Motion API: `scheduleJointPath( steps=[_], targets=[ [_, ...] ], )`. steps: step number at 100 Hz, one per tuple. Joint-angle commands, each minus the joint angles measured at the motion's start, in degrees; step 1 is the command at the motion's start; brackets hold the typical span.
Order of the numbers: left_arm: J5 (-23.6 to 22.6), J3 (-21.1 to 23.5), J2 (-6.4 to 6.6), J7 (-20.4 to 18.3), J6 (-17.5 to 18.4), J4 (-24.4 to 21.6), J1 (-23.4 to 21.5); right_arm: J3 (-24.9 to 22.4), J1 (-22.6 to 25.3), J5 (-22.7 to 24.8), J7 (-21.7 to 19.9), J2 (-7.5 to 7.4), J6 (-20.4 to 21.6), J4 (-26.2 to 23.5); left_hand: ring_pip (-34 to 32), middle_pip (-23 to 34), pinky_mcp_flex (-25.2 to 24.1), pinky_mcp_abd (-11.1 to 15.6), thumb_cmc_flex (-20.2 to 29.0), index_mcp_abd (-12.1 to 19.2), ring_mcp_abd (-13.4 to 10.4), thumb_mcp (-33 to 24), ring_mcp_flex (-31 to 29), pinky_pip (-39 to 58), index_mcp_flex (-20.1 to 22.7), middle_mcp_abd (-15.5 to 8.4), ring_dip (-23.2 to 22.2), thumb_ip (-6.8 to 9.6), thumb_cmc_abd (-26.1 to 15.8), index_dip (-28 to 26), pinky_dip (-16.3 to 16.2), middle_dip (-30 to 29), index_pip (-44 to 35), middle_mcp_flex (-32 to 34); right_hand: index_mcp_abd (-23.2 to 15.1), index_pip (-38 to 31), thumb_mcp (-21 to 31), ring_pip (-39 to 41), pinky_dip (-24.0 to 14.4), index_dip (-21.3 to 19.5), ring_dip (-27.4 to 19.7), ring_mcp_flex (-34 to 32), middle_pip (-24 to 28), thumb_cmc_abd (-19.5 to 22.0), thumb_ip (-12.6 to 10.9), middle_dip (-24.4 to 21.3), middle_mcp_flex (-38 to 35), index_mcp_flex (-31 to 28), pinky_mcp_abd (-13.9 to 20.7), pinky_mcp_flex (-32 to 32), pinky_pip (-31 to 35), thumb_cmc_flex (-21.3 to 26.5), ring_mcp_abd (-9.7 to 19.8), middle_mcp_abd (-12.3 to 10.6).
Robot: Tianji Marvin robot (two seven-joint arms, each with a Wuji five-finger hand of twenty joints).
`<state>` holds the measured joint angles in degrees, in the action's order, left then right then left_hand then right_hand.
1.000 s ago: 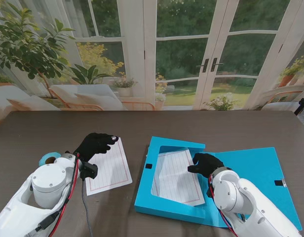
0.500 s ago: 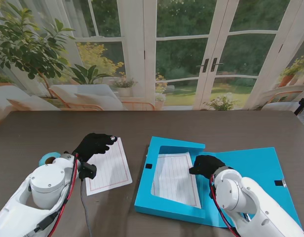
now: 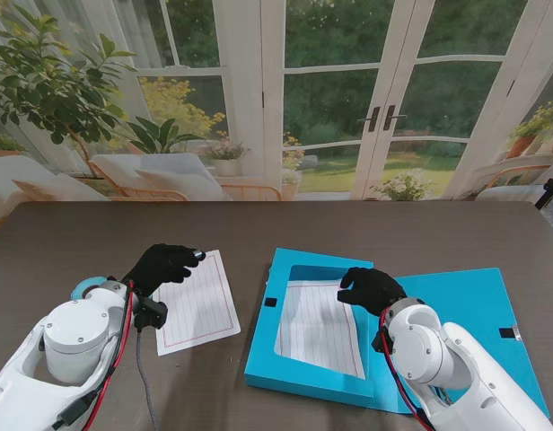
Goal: Peel a label from the label roll, stick it on the side of the file box and file the documents
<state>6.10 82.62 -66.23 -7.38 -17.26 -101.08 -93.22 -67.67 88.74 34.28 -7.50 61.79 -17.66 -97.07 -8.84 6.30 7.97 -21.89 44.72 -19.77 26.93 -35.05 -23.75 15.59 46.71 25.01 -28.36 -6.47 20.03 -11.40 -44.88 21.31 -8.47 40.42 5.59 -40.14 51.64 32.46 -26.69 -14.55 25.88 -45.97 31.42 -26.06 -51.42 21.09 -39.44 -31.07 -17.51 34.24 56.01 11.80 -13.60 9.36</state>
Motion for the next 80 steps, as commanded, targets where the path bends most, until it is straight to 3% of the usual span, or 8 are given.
scheduleJointPath(
  steps=[1,20,30,35,43,47,57,80],
  targets=[
    [-0.58,0.90,0.45,-1.41,-0.76,-1.24,-1.17,-0.15,1.12,0.09,-0.54,0.66,0.20,-1.45,-1.73,0.47,1.54,-0.42,-1.09,0.64,1.73,1.42,-1.14,2.19,0.50,0.54,-1.49,1.83,-1.42,0.12,-2.22,0.94,0.40,0.83,-0.53,0.52,-1.18,-0.98,-0.11,0.02,-0.57,0.98,-0.43,1.62,1.54,-0.20,-0.09,-1.43,-1.10,-21.33,0.27,-1.73,-0.74,0.65],
    [-3.90,4.05,1.14,-3.01,-4.89,-4.01,-3.98,-1.62,3.80,-3.25,0.27,1.07,0.62,-5.58,-9.43,1.31,6.60,-3.24,-2.68,0.35,3.97,1.93,-3.26,6.91,0.29,2.01,-5.96,1.71,-1.84,0.36,-11.25,3.14,0.66,3.00,0.38,0.53,-1.04,-1.42,-0.09,-0.02,-0.64,1.01,-0.54,1.43,1.44,-0.19,-0.70,-2.31,-1.41,-21.36,0.10,-1.46,-1.04,1.02],
    [-5.43,5.43,1.19,-2.91,-7.35,-4.53,-5.01,-1.81,4.30,-5.18,1.38,1.43,1.79,-6.30,-16.45,2.28,9.24,-4.65,-3.23,-0.10,5.61,2.46,-4.67,11.95,0.32,3.01,-8.71,1.66,-2.03,0.53,-20.30,5.65,0.72,5.13,0.43,0.65,-1.00,-1.56,-0.07,0.03,-0.63,1.07,-0.60,1.29,1.34,-0.19,-0.97,-2.47,-1.66,-21.53,-0.11,-1.30,-1.37,1.10],
    [-6.10,5.84,1.16,-2.71,-8.61,-4.46,-5.24,-1.86,4.43,-5.87,1.67,1.54,2.26,-6.69,-20.22,2.81,6.77,-4.09,-3.43,-0.49,6.37,2.57,-5.56,23.27,0.31,3.71,-10.21,1.63,-2.06,0.65,-26.29,7.18,0.83,6.09,0.48,0.70,-1.03,-1.61,-0.09,0.05,-0.62,1.09,-0.66,1.38,1.32,-0.21,-1.11,-2.54,-1.76,-21.49,-0.13,-1.31,-1.36,1.13],
    [-6.92,6.24,1.23,-2.90,-10.20,-3.86,-5.26,-1.88,4.47,-6.96,1.79,1.65,2.46,-7.37,-25.22,3.32,0.28,-1.77,-3.63,-0.76,7.11,3.37,-6.39,54.22,0.11,4.12,-11.78,1.67,-2.52,0.95,-10.35,9.78,1.04,7.17,0.50,0.75,-1.07,-1.61,-0.16,0.06,-0.57,0.94,-0.75,1.60,1.30,-0.22,-1.41,-2.71,-1.83,-21.38,-0.12,-1.30,-1.39,1.31],
    [-7.17,6.26,1.23,-2.92,-11.00,-3.39,-5.15,-1.87,4.44,-7.51,1.79,1.71,2.36,-7.71,-27.08,3.75,2.09,-2.70,-3.78,-1.10,7.57,3.31,-6.92,56.66,0.08,4.49,-12.59,1.67,-2.54,1.02,-7.43,10.52,1.11,7.64,0.55,0.79,-1.10,-1.62,-0.18,0.07,-0.55,0.89,-0.80,1.68,1.29,-0.22,-1.50,-2.76,-1.86,-21.40,-0.15,-1.25,-1.56,1.31],
    [-7.36,6.21,1.35,-3.52,-12.79,-2.14,-4.77,-1.76,4.19,-8.31,1.93,1.82,2.24,-8.04,-32.70,5.11,6.60,-4.41,-4.09,-1.71,8.53,3.50,-8.80,60.46,-0.20,5.15,-15.18,1.68,-2.95,1.42,-7.59,13.37,1.53,9.26,0.64,0.90,-1.15,-1.66,-0.26,0.10,-0.51,0.92,-0.89,1.80,1.22,-0.19,-1.61,-2.89,-2.07,-21.31,-0.19,-1.16,-1.67,1.40],
    [-9.28,6.00,1.67,-4.43,-16.00,0.37,-3.78,-1.34,3.28,-10.30,1.41,1.94,0.86,-8.11,-48.20,8.19,19.57,-7.44,-4.56,-3.25,9.45,4.98,-15.90,69.58,-0.29,6.41,-22.48,1.73,-4.18,2.62,-15.81,24.77,1.92,14.02,1.01,1.07,-1.21,-1.52,-0.44,0.12,-0.33,0.79,-1.04,2.27,1.05,-0.15,-1.91,-3.21,-2.30,-21.26,-0.27,-0.85,-2.14,1.82]
  ],
)
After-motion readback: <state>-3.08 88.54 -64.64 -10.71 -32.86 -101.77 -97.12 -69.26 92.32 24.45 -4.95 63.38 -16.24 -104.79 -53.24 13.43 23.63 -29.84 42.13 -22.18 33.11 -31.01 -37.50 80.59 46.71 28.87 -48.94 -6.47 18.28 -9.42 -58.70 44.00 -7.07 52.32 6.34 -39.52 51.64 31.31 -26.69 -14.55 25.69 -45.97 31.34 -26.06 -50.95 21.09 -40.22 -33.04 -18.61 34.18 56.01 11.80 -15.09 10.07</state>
